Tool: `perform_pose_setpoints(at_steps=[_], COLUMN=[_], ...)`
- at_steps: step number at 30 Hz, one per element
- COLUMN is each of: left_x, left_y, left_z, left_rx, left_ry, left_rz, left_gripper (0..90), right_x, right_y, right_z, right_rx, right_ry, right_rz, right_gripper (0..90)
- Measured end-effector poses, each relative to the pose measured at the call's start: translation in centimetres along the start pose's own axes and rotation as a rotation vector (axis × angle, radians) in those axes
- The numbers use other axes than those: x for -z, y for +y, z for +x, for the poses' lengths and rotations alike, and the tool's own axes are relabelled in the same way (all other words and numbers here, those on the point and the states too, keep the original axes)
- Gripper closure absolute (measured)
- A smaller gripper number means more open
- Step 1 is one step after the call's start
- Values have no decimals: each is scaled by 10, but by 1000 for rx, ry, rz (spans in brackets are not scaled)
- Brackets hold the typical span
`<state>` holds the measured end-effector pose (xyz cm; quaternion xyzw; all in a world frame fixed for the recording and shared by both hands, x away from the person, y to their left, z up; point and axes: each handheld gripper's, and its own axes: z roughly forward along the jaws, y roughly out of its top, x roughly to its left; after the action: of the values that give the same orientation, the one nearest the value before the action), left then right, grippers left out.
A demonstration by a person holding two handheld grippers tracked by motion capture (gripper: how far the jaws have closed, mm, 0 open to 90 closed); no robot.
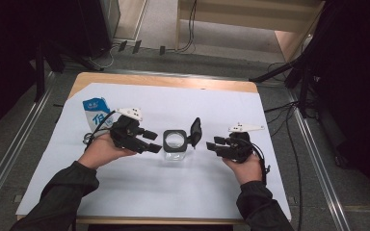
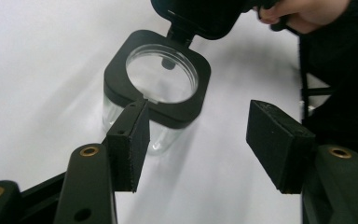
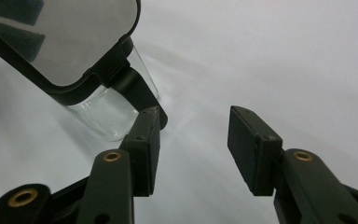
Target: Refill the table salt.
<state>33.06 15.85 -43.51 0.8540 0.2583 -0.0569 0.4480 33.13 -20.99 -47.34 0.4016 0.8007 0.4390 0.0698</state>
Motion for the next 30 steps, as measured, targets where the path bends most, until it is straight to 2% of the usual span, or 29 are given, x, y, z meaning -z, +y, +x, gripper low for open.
perform_pose_setpoints(at_steps=[1,3,6,9,14,18,21,23,30], left_x=[2,9,17,26,36,45,55,62,86], left_y=[-1,-5,-11,-18,-27,-33,-37,-40,-54], left_z=[0,1,3,6,8,10,11,10,11], left_rx=[2,6,16,42,53,73,85,98,122], left_ry=[12,42,62,54,111,129,140,153,228], left_rz=[5,7,-4,-16,0,-13,-12,-29,-46], left_gripper=[416,418,417,402,401,404,409,411,419], right_x=[1,1,2,2,-1,-4,-6,-7,-17], right_y=[0,1,3,4,6,10,14,17,26], right_z=[-1,-1,-2,-3,-3,-3,-4,-3,-2], right_rx=[19,21,21,24,45,40,50,66,91], right_ry=[0,2,0,1,0,-1,2,3,16], right_rz=[-1,-2,0,-8,13,17,19,13,14], right_gripper=[544,544,541,514,498,496,496,496,498])
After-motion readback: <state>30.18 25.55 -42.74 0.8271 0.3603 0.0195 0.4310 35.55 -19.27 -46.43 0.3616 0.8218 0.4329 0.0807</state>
